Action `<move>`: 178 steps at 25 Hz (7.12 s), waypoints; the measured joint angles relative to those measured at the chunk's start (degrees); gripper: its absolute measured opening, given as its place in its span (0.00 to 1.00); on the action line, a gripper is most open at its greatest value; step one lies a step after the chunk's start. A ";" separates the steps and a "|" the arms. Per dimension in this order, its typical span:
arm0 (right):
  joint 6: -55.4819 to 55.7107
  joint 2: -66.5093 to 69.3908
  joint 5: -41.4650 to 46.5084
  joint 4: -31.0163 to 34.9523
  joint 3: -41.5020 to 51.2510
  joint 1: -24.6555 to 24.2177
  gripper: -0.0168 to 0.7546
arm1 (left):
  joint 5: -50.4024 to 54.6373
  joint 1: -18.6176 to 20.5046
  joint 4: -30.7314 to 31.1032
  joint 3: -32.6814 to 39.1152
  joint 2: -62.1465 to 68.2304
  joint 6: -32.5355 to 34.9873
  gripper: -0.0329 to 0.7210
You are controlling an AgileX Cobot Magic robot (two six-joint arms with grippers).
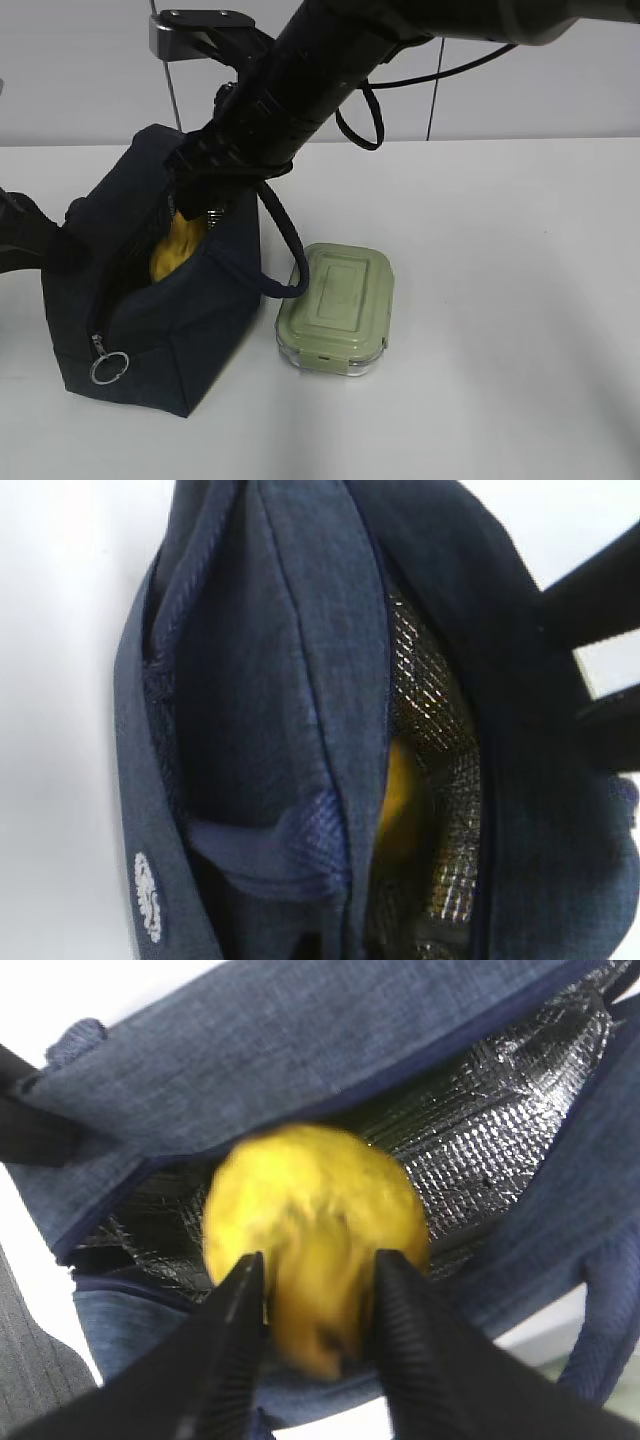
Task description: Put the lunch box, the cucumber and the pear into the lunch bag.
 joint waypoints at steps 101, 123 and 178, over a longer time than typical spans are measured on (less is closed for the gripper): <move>-25.15 -12.73 -14.78 54.70 21.83 -8.93 0.46 | 0.28 0.00 0.22 0.00 0.00 0.00 0.05; 8.15 -2.13 -16.95 23.19 19.96 -5.97 0.46 | 0.10 -0.02 -0.75 0.00 0.00 0.00 0.05; 16.15 -18.11 -17.80 -3.81 30.93 -8.17 0.04 | 1.70 -8.76 -0.21 -11.58 12.52 -1.36 0.05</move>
